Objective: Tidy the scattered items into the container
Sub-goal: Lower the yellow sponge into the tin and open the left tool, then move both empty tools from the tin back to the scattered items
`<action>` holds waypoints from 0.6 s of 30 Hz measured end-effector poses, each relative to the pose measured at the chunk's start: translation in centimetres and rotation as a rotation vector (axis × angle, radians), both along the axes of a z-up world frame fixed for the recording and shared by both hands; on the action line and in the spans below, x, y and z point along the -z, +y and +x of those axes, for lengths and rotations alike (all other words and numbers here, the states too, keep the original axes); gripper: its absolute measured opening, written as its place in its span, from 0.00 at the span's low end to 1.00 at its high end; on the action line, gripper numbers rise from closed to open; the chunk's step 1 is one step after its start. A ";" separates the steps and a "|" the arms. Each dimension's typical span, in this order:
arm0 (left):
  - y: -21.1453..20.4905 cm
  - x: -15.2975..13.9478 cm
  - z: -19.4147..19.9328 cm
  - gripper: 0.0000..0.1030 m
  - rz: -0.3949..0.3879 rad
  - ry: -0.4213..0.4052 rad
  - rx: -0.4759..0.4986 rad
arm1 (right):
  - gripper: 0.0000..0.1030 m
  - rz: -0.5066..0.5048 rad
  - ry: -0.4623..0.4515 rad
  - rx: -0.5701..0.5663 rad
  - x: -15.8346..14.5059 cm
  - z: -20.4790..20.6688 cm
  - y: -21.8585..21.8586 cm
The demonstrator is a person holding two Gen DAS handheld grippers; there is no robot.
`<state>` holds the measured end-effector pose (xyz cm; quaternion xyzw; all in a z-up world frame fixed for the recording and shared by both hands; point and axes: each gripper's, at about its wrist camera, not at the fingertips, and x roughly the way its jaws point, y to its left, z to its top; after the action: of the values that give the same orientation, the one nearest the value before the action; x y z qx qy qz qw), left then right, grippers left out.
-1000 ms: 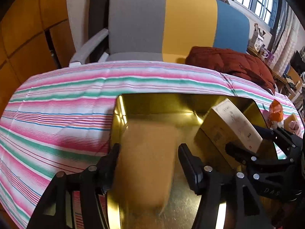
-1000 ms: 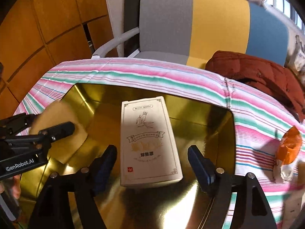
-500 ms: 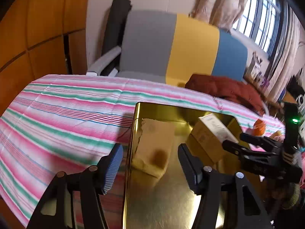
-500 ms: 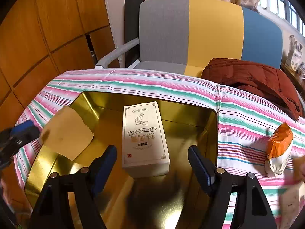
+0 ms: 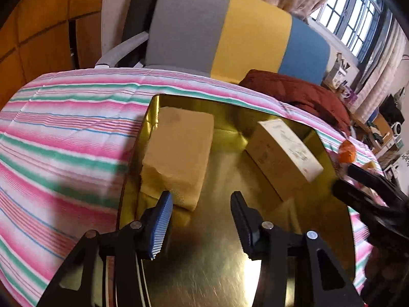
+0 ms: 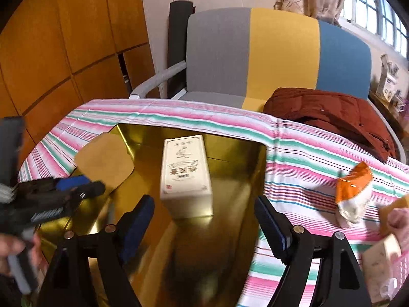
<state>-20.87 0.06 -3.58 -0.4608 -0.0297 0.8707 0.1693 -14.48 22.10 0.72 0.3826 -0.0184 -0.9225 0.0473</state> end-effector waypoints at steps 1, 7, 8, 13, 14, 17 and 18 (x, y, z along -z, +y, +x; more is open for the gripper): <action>0.2 0.1 -0.4 0.47 -0.010 -0.004 -0.001 | 0.81 -0.002 0.009 0.009 -0.2 0.5 0.5; 1.5 0.3 -1.1 0.47 -0.034 -0.010 -0.004 | 0.81 -0.048 0.043 0.071 -0.7 3.8 4.5; 1.6 0.1 -0.9 0.47 -0.034 -0.006 -0.004 | 0.82 -0.054 0.049 0.084 -0.7 4.5 5.3; 2.9 -0.9 1.3 0.48 -0.048 0.046 0.032 | 0.82 -0.094 0.063 0.148 -0.1 7.6 9.3; 3.1 -1.1 1.6 0.48 -0.041 0.050 0.041 | 0.82 -0.105 0.066 0.157 0.1 8.4 10.0; 4.3 -2.1 2.7 0.49 -0.006 0.062 0.076 | 0.82 -0.128 0.072 0.166 0.7 10.7 11.6; 5.0 -2.5 3.1 0.49 0.001 0.069 0.096 | 0.82 -0.131 0.076 0.167 0.8 11.4 11.9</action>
<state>-17.81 5.10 -1.11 -0.4315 -0.0020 0.8768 0.2120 -3.05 34.03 -0.07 0.3405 -0.1085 -0.9339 -0.0040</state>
